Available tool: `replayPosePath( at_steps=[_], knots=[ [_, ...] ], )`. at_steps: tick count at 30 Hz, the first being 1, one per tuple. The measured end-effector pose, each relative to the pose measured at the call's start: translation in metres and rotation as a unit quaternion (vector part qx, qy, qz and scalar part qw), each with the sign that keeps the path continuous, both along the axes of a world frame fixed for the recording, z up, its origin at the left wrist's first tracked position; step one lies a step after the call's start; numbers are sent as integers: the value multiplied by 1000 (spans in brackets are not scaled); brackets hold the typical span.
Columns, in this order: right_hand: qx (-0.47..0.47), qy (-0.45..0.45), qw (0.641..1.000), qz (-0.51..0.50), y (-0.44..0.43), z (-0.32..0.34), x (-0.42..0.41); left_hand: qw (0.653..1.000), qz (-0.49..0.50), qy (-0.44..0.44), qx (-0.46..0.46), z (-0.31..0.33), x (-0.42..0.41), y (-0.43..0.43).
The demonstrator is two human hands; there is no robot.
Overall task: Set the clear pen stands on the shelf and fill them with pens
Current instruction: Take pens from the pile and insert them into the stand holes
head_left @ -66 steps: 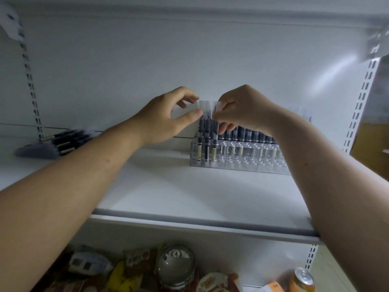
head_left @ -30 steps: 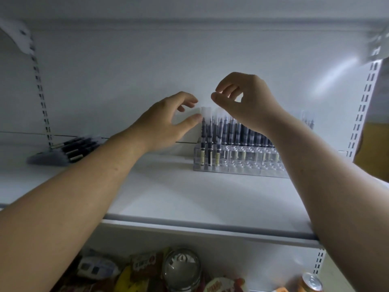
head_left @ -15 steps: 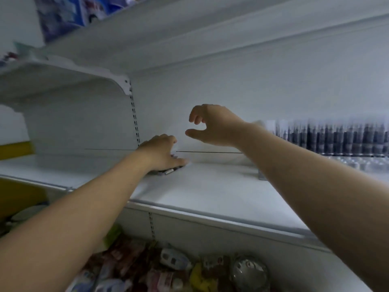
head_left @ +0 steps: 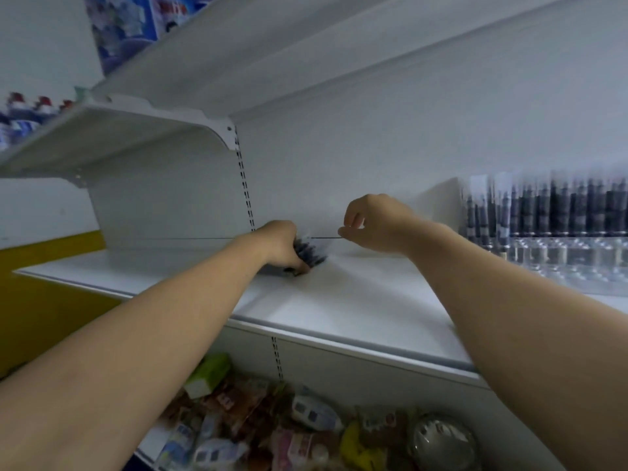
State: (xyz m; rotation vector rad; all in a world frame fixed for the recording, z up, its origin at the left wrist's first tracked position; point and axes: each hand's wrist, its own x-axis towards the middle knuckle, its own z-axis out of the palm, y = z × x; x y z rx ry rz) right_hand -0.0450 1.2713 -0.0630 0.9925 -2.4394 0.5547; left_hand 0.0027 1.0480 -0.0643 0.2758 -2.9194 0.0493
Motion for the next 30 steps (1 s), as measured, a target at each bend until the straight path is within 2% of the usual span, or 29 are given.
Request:
replayPosePath(
  at_steps=[14, 23, 30],
  knots=[
    [-9, -7, 1000, 7, -5, -3, -9, 998, 30, -57, 18, 15, -23, -6],
    [-7, -5, 1000, 25, -6, -3, -7, 992, 34, -125, -4, 21, -27, 10],
    [-11, -28, 999, 27, -4, -4, -9, 986, 29, -129, -103, 6, -27, 22]
  ],
)
